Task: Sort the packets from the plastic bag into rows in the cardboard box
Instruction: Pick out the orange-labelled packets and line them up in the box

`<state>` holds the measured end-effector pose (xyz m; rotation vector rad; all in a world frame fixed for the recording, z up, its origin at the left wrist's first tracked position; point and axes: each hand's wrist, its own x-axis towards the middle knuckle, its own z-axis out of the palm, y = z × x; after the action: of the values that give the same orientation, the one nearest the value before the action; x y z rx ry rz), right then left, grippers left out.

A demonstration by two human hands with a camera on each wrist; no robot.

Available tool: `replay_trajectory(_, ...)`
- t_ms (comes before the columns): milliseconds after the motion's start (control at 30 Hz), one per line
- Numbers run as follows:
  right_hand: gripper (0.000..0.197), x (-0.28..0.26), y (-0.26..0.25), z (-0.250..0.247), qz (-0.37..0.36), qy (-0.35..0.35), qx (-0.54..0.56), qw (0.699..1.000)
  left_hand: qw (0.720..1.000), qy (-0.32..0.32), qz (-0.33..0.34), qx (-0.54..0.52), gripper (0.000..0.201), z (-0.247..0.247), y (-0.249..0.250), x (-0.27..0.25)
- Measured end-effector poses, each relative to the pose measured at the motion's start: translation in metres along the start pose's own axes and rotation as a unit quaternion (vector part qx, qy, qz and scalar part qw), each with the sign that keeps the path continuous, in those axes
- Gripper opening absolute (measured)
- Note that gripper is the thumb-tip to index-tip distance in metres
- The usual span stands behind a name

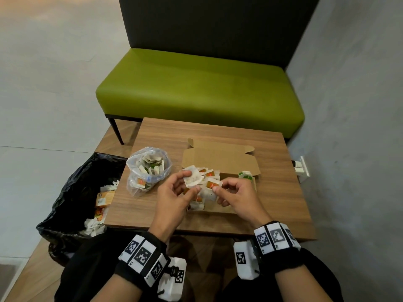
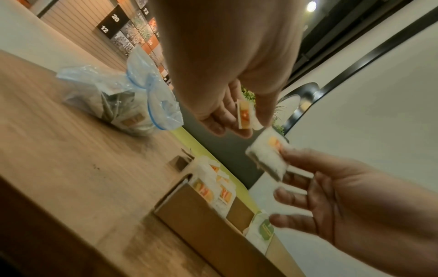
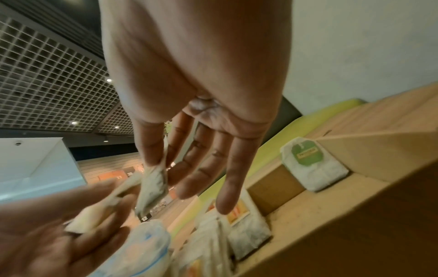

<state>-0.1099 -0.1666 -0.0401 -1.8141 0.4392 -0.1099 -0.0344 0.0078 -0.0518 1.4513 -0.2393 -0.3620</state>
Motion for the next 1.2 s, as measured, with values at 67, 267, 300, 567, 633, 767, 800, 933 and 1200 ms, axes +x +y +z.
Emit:
replay_trajectory(67, 0.007, 0.007, 0.005, -0.009, 0.02, 0.026, -0.039, 0.999, 1.0, 0.026, 0.007, 0.006, 0.032, -0.009, -0.003, 0.004)
replay_trajectory(267, 0.01, 0.032, 0.021, -0.005, 0.094, -0.023, -0.16, 0.982, 0.999, 0.032, 0.011, 0.032, 0.029, -0.021, -0.01, 0.005)
replay_trajectory(300, 0.011, 0.036, 0.025, -0.002, 0.098, -0.021, -0.168, 0.981, 0.999, 0.027, 0.01, 0.033, 0.029, -0.021, -0.01, 0.004)
replay_trajectory(567, 0.016, 0.054, 0.048, 0.012, 0.097, 0.062, -0.252, 0.961, 0.999, 0.003, 0.011, 0.044, 0.026, -0.02, -0.004, -0.003)
replay_trajectory(633, 0.013, 0.056, 0.051, 0.013, 0.104, 0.079, -0.251, 0.959, 0.999, 0.003, 0.009, 0.041, 0.025, -0.02, -0.004, -0.003)
replay_trajectory(767, 0.01, 0.054, 0.051, 0.009, 0.12, 0.108, -0.214, 0.963, 1.0, -0.006, 0.001, 0.022, 0.021, -0.017, -0.001, -0.006)
replay_trajectory(800, 0.012, 0.051, 0.048, 0.006, 0.113, 0.129, -0.207, 0.963, 1.0, -0.008, 0.001, 0.017, 0.02, -0.017, 0.0, -0.006)
replay_trajectory(933, 0.013, 0.026, 0.015, 0.001, 0.048, 0.139, -0.132, 0.98, 0.999, -0.027, 0.001, 0.018, 0.031, -0.017, 0.0, -0.004)
replay_trajectory(1200, 0.015, -0.007, -0.011, 0.027, 0.07, -0.067, 0.08, 0.992, 0.993, -0.049, 0.058, 0.085, 0.048, -0.009, -0.002, -0.008)
